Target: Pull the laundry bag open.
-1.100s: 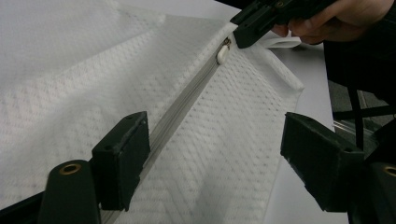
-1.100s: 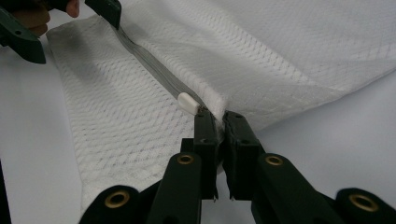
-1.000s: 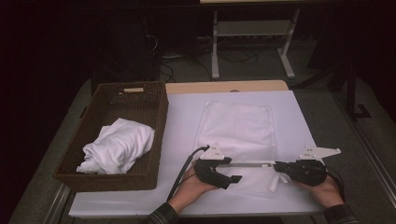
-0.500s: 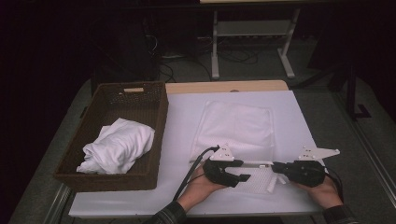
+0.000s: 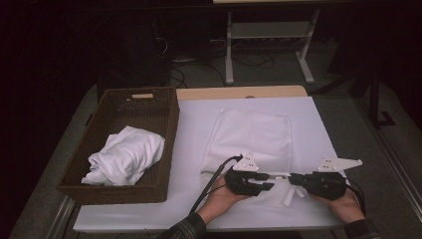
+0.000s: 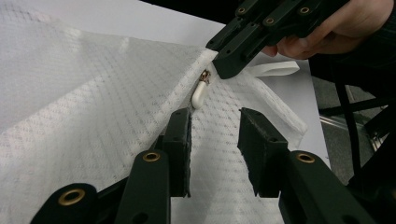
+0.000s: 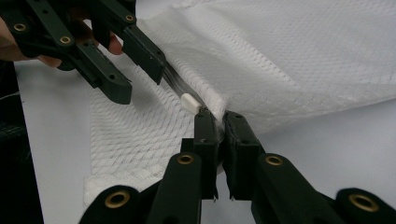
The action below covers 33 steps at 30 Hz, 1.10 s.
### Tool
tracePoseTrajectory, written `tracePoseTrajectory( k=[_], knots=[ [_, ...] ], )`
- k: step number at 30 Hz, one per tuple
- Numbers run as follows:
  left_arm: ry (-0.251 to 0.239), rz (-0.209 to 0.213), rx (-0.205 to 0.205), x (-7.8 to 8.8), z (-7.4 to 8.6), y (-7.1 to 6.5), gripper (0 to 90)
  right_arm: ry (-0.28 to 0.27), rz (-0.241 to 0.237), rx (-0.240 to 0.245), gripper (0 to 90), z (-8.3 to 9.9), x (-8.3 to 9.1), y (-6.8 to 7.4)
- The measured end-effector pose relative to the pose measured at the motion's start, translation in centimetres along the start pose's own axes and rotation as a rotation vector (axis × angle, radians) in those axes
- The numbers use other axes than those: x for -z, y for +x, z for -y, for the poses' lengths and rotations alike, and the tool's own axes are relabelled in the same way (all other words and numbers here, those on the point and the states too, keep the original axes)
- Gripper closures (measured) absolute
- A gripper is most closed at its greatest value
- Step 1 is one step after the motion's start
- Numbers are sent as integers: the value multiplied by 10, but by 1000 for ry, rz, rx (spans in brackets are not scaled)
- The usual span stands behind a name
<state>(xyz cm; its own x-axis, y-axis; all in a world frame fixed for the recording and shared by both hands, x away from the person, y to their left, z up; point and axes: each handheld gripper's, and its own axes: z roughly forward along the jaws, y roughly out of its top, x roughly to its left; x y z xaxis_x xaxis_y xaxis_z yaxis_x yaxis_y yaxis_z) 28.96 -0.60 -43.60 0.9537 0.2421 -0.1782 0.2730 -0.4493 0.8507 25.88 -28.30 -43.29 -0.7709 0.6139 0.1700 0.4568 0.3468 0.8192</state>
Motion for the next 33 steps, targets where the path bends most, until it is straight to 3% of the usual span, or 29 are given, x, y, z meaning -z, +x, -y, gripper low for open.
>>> tracePoseTrajectory(
  k=[6, 28, 33],
  knots=[
    [5, -3, -11, -3, -2, 0, 720, -8, -12, 5, 837, 0, 0, 1],
    [20, 20, -24, -21, -7, -3, 722, -25, -34, 11, 838, -2, 1, 4],
    [24, 27, -9, -28, -8, -2, 722, -25, -33, 11, 838, -2, 1, 4]
  ],
)
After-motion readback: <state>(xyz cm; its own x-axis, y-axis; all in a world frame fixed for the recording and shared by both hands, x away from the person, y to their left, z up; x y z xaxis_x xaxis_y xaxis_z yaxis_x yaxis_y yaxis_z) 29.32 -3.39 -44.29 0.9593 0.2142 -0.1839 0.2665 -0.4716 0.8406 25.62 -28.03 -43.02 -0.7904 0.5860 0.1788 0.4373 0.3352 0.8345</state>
